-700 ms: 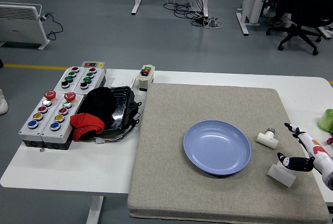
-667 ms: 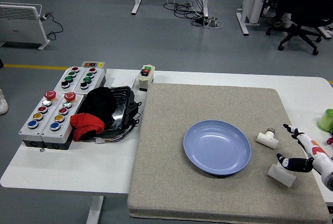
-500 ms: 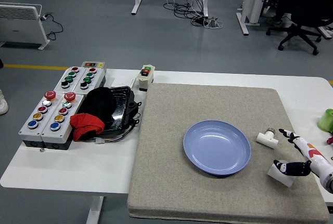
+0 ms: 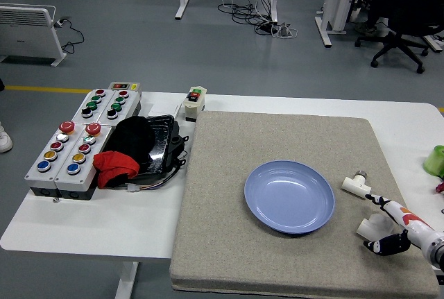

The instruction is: Pick pipe place plate twice

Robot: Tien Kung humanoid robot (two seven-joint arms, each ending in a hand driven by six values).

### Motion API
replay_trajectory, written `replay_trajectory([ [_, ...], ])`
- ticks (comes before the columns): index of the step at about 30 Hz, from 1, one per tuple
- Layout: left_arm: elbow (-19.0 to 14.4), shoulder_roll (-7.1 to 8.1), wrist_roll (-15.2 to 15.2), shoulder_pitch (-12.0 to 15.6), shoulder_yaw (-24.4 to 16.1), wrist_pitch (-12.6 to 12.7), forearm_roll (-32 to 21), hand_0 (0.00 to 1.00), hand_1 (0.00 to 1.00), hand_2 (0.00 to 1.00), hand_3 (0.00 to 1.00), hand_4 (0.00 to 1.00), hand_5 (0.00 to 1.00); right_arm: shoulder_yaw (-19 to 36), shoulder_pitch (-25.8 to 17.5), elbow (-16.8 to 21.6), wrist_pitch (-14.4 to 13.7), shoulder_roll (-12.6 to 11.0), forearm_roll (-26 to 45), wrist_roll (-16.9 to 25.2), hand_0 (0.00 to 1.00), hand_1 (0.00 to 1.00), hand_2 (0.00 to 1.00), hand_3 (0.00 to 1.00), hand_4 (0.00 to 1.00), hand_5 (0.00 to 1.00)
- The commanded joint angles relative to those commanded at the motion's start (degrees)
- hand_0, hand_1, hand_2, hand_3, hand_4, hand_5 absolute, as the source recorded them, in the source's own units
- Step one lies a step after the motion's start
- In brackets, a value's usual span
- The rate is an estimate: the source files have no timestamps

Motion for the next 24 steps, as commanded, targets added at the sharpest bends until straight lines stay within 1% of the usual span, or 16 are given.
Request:
replay_trajectory([
  [1,0.0,-0.01,-0.01,-0.02,0.03,0.0,-0.04,0.622,0.588,0.52,0.588,0.267,0.998,-0.07,0.08,-0.13,0.15,0.06,-0.64,-0.14,0.998,0.977,0.998,0.998,0.812,0.194],
  [2,0.0,-0.01,-0.01,-0.04,0.04,0.01,-0.06,0.622,0.588,0.52,0.588,0.267,0.998,-0.11,0.16,-0.28,0.19,0.11,-1.23,-0.3,0.969,0.909,0.998,0.998,0.791,0.171],
  [5,-0.01,0.0,0.0,-0.06,0.03,0.0,-0.04,0.622,0.588,0.52,0.588,0.267,0.998,-0.1,0.37,-0.7,0.26,0.22,-2.72,-0.77,0.969,0.909,0.998,0.998,0.791,0.171],
  [7,0.0,0.0,0.01,-0.08,0.03,0.0,-0.02,0.622,0.588,0.52,0.588,0.267,0.998,0.01,0.46,-0.95,-0.55,0.32,-3.92,-1.18,0.969,0.909,0.998,0.998,0.791,0.171],
  [8,0.0,0.0,0.0,-0.09,0.06,0.0,-0.08,0.622,0.588,0.519,0.588,0.267,0.998,0.08,0.51,-1.02,-0.56,0.33,-4.3,-1.26,0.783,0.779,0.85,0.838,0.716,0.094],
  [13,-0.01,0.0,0.04,-0.09,0.02,-0.02,0.0,0.622,0.588,0.519,0.588,0.267,0.998,0.21,0.59,-1.41,-1.06,0.4,-3.55,-2.01,0.783,0.779,0.85,0.838,0.716,0.094],
  [14,-0.01,-0.01,0.02,-0.09,0.05,-0.02,-0.06,0.622,0.588,0.519,0.589,0.267,0.998,0.26,0.61,-1.52,-1.4,0.46,-3.51,-2.18,0.595,0.644,0.645,0.738,0.585,0.002],
  [19,-0.01,0.0,0.05,-0.09,0.02,-0.04,-0.01,0.622,0.588,0.519,0.589,0.267,0.998,0.38,0.72,-1.6,-1.41,0.47,-2.73,-2.5,0.595,0.644,0.645,0.738,0.585,0.002],
  [20,-0.01,0.0,0.06,-0.08,-0.01,-0.04,0.01,0.622,0.588,0.519,0.589,0.267,0.998,0.4,0.72,-1.58,-1.4,0.47,-2.58,-2.55,0.454,0.547,0.552,0.709,0.547,0.002],
  [24,-0.01,-0.02,0.09,-0.07,-0.02,-0.04,0.0,0.622,0.588,0.519,0.589,0.267,0.998,0.42,0.74,-1.33,-2.02,0.47,-2.05,-2.63,0.454,0.547,0.552,0.709,0.547,0.002],
])
